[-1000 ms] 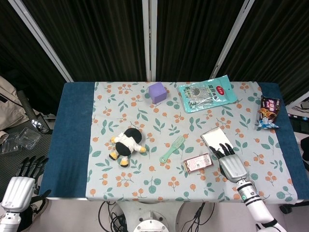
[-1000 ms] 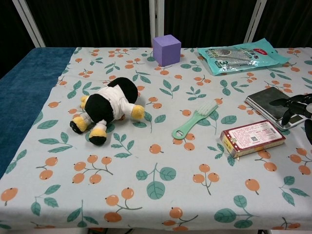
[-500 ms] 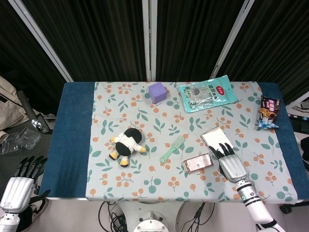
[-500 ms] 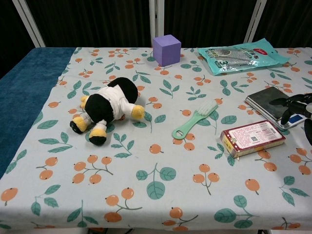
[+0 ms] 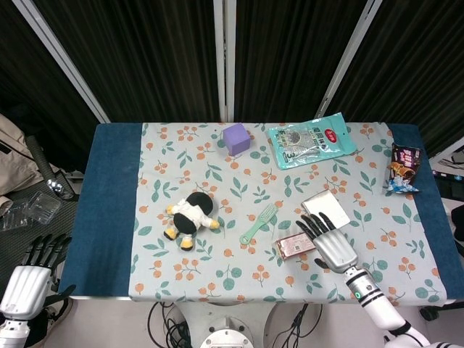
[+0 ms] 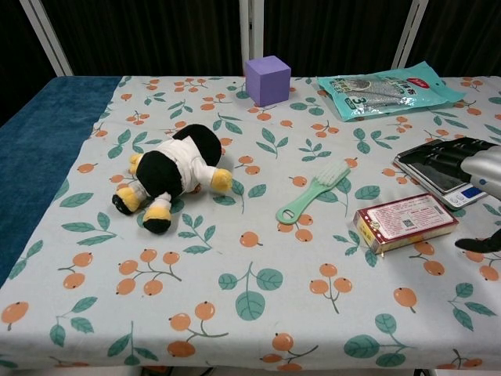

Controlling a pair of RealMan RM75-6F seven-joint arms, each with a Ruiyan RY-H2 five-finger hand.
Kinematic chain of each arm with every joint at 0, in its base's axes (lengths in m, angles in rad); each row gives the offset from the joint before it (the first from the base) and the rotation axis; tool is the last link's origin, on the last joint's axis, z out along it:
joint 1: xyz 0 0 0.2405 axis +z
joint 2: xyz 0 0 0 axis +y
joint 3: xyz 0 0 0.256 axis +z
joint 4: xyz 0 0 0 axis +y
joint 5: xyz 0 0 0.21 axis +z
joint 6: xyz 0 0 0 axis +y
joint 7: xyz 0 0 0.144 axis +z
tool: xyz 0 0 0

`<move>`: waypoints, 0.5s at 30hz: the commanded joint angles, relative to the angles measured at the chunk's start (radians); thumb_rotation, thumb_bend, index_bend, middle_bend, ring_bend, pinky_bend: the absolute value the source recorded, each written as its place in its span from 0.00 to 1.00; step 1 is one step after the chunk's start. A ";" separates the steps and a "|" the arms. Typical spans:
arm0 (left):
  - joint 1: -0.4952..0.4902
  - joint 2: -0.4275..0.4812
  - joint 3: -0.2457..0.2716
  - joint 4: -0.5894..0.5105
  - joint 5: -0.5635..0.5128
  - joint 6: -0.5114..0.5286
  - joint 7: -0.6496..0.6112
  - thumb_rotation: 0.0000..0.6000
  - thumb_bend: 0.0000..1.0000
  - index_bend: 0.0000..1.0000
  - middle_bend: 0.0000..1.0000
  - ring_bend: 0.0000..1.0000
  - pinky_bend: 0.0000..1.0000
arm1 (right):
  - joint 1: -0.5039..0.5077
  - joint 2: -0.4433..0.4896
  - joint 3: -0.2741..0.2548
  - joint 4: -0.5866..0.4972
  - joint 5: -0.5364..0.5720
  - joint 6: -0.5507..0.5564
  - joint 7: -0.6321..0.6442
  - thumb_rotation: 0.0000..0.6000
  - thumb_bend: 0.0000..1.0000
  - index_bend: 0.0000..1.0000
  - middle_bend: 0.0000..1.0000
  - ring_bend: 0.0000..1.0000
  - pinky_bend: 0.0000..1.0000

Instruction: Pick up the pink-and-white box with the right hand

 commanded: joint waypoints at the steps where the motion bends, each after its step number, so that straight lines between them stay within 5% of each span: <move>1: 0.002 0.001 0.000 0.001 -0.004 0.000 -0.002 1.00 0.11 0.10 0.06 0.00 0.07 | 0.041 -0.007 0.017 -0.028 0.042 -0.059 -0.061 1.00 0.00 0.00 0.03 0.00 0.00; 7: 0.007 -0.002 0.000 0.012 -0.008 0.004 -0.015 1.00 0.11 0.10 0.06 0.00 0.07 | 0.085 -0.035 0.042 -0.055 0.130 -0.126 -0.151 1.00 0.01 0.00 0.09 0.01 0.00; 15: 0.012 -0.011 0.002 0.034 -0.014 0.007 -0.040 1.00 0.11 0.10 0.06 0.00 0.07 | 0.129 -0.065 0.049 -0.053 0.214 -0.187 -0.187 1.00 0.09 0.02 0.16 0.09 0.15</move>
